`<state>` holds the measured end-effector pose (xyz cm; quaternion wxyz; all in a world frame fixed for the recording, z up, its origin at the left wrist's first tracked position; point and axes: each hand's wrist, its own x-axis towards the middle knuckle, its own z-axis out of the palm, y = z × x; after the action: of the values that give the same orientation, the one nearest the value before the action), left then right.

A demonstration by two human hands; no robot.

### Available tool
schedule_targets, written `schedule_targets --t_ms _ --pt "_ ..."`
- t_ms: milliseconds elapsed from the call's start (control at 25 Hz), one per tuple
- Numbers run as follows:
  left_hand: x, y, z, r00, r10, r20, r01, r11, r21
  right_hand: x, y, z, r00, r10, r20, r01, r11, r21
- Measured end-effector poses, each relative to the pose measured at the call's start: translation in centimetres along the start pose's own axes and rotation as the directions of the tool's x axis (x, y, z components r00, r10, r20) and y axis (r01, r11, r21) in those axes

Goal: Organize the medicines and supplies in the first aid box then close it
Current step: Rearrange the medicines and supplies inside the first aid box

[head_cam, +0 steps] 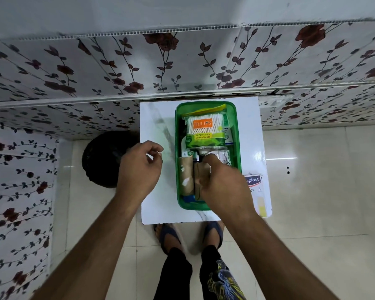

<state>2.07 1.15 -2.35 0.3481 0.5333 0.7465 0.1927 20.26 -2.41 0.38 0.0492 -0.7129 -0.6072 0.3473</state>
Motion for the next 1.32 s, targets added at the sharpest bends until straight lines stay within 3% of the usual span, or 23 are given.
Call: schedule_targets --t_ms 160,240,400,480,560,640,800,1120,1240,1320 --pt "0.0 0.7 0.0 1.000 0.021 0.013 -0.021 1.000 0.005 -0.3 -0.1 -0.7 1.000 -0.018 0.016 0.018 1.000 0.020" --pt "-0.2 1.3 -0.5 0.999 0.040 0.009 -0.040 0.999 -0.001 -1.1 0.6 -2.4 0.999 0.007 -0.050 -0.003 0.997 0.082" --pt "-0.8 3.2 -1.7 0.996 0.077 -0.038 -0.078 0.997 -0.027 -1.6 6.5 -5.9 0.901 0.331 -0.281 -0.234 0.915 0.328" --pt "-1.2 4.4 -1.8 0.992 0.107 -0.063 -0.110 0.993 -0.042 -1.7 10.4 -5.7 0.866 0.467 -0.179 -0.412 0.869 0.273" --pt "-1.6 5.5 -1.4 0.988 0.136 -0.073 -0.140 0.988 -0.059 -1.6 12.7 -3.9 0.863 0.503 -0.051 -0.493 0.859 0.137" --pt "-1.7 6.5 -0.2 0.985 0.169 -0.041 -0.173 0.981 -0.092 -1.5 13.9 -2.2 0.865 0.502 -0.010 -0.501 0.864 0.054" --pt "-1.9 7.7 1.4 0.977 0.214 0.011 -0.212 0.971 -0.114 -0.9 14.3 -1.2 0.859 0.510 -0.050 -0.505 0.859 0.083" --pt "-1.9 9.0 2.5 0.970 0.238 0.049 -0.226 0.957 -0.179 -0.7 15.6 -3.0 0.831 0.555 0.043 -0.529 0.761 0.376" --pt "-2.3 10.0 2.7 0.963 0.236 0.131 -0.199 0.949 -0.244 -1.1 14.7 -6.1 0.880 0.474 0.035 -0.422 0.744 0.518" --pt "-2.5 11.2 2.7 0.931 0.230 0.285 -0.151 0.950 -0.274 -1.5 12.9 -9.0 0.914 0.402 -0.054 -0.289 0.740 0.607"
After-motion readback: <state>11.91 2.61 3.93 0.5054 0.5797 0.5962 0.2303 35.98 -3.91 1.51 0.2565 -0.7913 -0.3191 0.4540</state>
